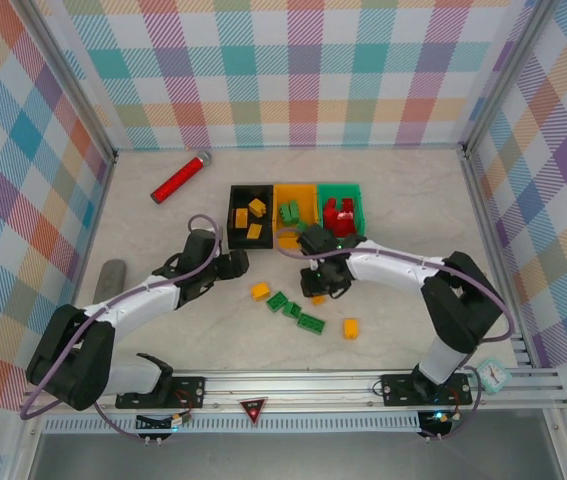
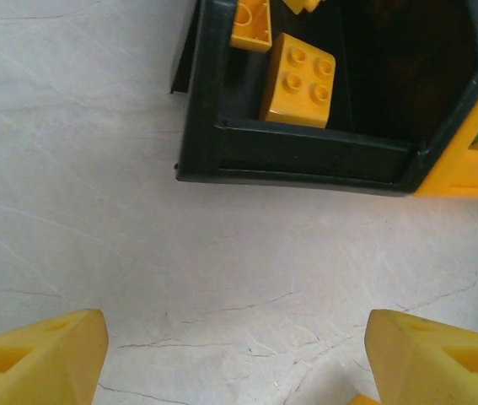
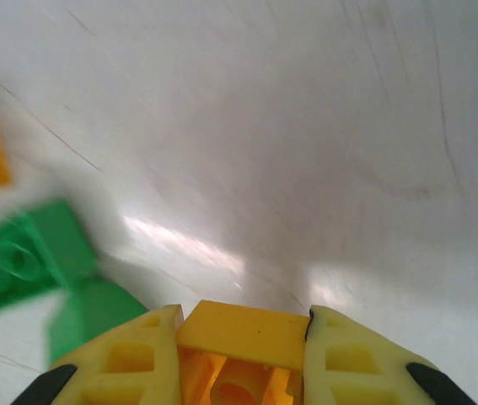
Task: Sort the legos into containers by color
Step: Pick up the lego from the bottom-center of the table, then place the lego in the container.
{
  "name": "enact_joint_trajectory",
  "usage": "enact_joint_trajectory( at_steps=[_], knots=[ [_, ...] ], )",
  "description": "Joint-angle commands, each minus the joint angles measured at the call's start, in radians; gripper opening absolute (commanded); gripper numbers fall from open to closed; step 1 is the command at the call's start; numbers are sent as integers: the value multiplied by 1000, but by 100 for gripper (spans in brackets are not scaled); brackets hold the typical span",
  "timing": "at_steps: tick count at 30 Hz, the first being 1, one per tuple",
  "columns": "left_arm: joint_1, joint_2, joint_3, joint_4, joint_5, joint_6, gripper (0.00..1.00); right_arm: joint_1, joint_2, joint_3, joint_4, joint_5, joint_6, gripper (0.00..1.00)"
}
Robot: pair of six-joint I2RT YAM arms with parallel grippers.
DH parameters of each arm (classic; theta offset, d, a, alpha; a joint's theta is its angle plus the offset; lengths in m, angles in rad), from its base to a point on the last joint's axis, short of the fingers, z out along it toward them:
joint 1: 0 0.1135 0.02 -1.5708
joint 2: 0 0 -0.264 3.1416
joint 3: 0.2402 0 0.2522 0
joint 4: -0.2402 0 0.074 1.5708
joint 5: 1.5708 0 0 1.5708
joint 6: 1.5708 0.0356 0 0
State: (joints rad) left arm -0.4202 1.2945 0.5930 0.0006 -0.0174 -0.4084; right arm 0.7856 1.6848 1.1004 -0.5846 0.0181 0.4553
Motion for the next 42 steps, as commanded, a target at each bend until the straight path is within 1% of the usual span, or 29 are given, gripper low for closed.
enact_joint_trajectory(
  at_steps=[1, 8, 15, 18, 19, 21, 22, 24, 29, 36, 39, 42],
  knots=[
    [38, -5, -19, 11, 35, -35, 80, 1, 61, 146, -25, -4, -60, 16],
    [116, -5, -56, 54, 106, -78, 79, -15, 286, 510, -86, -35, -116, 19],
    [164, 63, -57, 87, 181, -113, 79, -32, 510, 897, -154, -58, -145, 21],
    [185, 81, -67, 116, 216, -127, 79, -41, 604, 1057, -209, -43, -156, 27],
    [189, 81, -70, 121, 224, -130, 79, -44, 644, 1130, -245, -37, -161, 32],
    [192, 79, -72, 124, 233, -129, 79, -45, 692, 1226, -305, -10, -169, 45],
    [193, 74, -74, 126, 233, -129, 79, -45, 700, 1245, -318, -2, -173, 48],
    [193, 66, -76, 123, 231, -127, 79, -45, 682, 1227, -312, -10, -175, 50],
    [193, 52, -79, 121, 224, -125, 79, -35, 561, 1047, -230, -53, -163, 51],
    [193, 52, -81, 133, 247, -123, 79, 26, 244, 585, -59, -25, -109, 51],
    [193, 46, -82, 137, 255, -119, 79, 51, 97, 375, -24, 2, -75, 51],
    [193, 44, -85, 145, 267, -120, 79, 67, -42, 189, -35, 48, -31, 52]
  ],
)
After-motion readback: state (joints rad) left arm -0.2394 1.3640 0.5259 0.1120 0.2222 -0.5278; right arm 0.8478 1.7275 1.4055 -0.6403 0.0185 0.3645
